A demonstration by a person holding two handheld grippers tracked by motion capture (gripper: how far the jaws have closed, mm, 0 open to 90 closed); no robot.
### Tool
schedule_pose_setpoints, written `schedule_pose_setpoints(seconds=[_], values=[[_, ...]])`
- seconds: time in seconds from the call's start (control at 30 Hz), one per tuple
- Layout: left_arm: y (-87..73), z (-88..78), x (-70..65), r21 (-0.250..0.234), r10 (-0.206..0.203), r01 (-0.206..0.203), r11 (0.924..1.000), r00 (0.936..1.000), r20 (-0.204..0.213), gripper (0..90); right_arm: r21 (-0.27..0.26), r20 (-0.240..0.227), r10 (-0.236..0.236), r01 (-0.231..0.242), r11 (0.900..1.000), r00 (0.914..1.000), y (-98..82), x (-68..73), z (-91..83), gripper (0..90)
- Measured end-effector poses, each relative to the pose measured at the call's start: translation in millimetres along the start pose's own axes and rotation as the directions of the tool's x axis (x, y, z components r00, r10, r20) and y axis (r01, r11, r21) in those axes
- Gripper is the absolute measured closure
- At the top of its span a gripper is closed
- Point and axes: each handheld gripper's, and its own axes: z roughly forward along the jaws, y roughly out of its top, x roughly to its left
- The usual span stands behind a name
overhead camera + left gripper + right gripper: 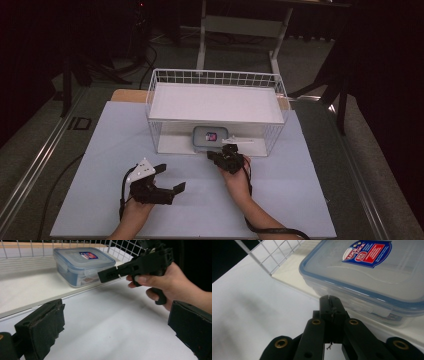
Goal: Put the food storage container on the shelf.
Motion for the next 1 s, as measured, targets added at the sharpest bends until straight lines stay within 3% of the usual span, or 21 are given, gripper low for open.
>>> schedule_pose_setpoints(seconds=[0.17, 0.37, 0.4, 0.63, 0.73, 0.77, 0.8, 0.93, 1.0], values=[[-0.7, -0.8, 1.9, 0.001, -0.012, 0.012, 0.9999, 0.9999, 0.001, 1.6, -0.002, 0.043, 0.018, -0.018, 1.0, 0.9989, 3.6, -9.4, 6.9, 90.0], [0.1, -1.1, 2.5, -0.005, -0.014, 0.014, 0.9999, 0.9999, 0.01, 1.6, -0.01, 0.059, 0.059, -0.058, 0.998, 0.9966, 9.3, -17.8, 8.2, 90.0], [0.1, -1.3, 2.7, -0.005, -0.012, 0.012, 0.9999, 0.9999, 0.008, 1.6, -0.022, 0.064, 0.038, -0.037, 0.999, 0.9972, 11.0, -19.9, 9.6, 90.0], [0.0, -0.9, 3.1, -0.007, -0.011, 0.011, 0.9999, 0.9999, 0.009, 1.6, -0.035, 0.068, 0.047, -0.044, 0.998, 0.9966, 20.8, -22.7, 17.1, 90.0], [-0.7, -0.8, 3.5, -0.002, -0.011, 0.011, 0.9999, 0.9999, 0.01, 1.6, -0.021, 0.071, 0.08, -0.079, 0.997, 0.9943, 23.3, -20.9, 21.1, 90.0], [-0.9, -1.0, 3.8, -0.002, -0.013, 0.013, 0.9999, 0.9998, 0.013, 1.6, -0.009, 0.057, 0.119, -0.119, 0.993, 0.9912, 24.1, -19.3, 22.5, 90.0], [-1.1, -1.1, 3.9, 0.0, -0.013, 0.013, 0.9999, 0.9999, 0.011, 1.6, -0.028, 0.054, 0.089, -0.088, 0.996, 0.9945, 24.7, -21.8, 24.7, 90.0], [-1.2, -1.8, 4.7, -0.002, -0.015, 0.015, 0.9999, 0.9999, 0.009, 1.6, -0.036, 0.053, 0.1, -0.098, 0.995, 0.9936, 27.0, -24.4, 28.4, 90.0], [-1.1, -2.1, 5.3, 0.002, -0.019, 0.019, 0.9998, 0.9997, 0.015, 1.7, -0.031, 0.081, 0.113, -0.11, 0.993, 0.9903, 28.2, -25.8, 27.9, 90.0]])
